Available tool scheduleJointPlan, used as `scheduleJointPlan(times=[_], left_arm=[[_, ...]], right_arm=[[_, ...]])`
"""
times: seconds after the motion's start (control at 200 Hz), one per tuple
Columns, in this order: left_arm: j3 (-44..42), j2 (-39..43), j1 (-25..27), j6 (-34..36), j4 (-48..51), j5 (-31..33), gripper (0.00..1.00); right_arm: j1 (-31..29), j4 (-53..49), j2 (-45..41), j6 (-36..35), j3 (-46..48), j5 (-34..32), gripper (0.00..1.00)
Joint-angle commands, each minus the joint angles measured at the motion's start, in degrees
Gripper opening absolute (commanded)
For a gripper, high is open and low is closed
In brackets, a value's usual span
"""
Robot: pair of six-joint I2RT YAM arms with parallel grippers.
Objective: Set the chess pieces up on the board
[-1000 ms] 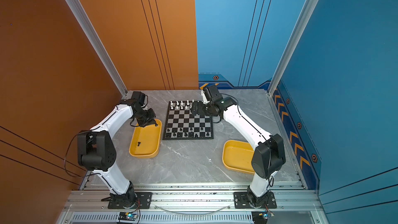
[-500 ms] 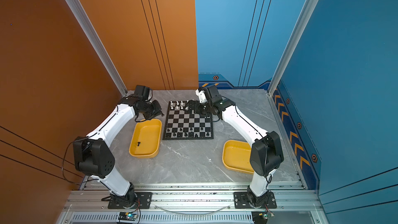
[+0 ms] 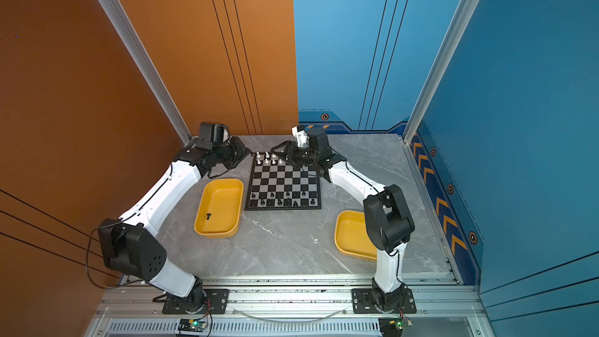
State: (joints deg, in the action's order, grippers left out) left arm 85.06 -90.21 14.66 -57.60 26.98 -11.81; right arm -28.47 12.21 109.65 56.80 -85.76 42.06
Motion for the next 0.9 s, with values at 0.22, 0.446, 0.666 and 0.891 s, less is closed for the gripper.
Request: scheduleJointPlan(times=[0.22,0.446,0.666,0.891], left_arm=[[-1.47,2.24,2.48,-3.62,-5.78,1.48,0.07],[-1.96,2.32,2.65,-4.27,-7.06,1.71,0.07],[-0.6,1.34,2.75,-4.4,-7.56,1.66,0.07],[0.03,1.09,3.36,-4.7,-7.91,1.96,0.06]], right_arm=[[-0.54,25.48,4.56,18.58,0.93,3.6,0.51],[-0.62,25.53,4.96,19.08,0.93,4.38,0.51],[-0.8,25.18,6.32,20.05,0.06,5.3,0.47],[-1.06,24.87,7.42,20.26,-1.36,6.36,0.46]])
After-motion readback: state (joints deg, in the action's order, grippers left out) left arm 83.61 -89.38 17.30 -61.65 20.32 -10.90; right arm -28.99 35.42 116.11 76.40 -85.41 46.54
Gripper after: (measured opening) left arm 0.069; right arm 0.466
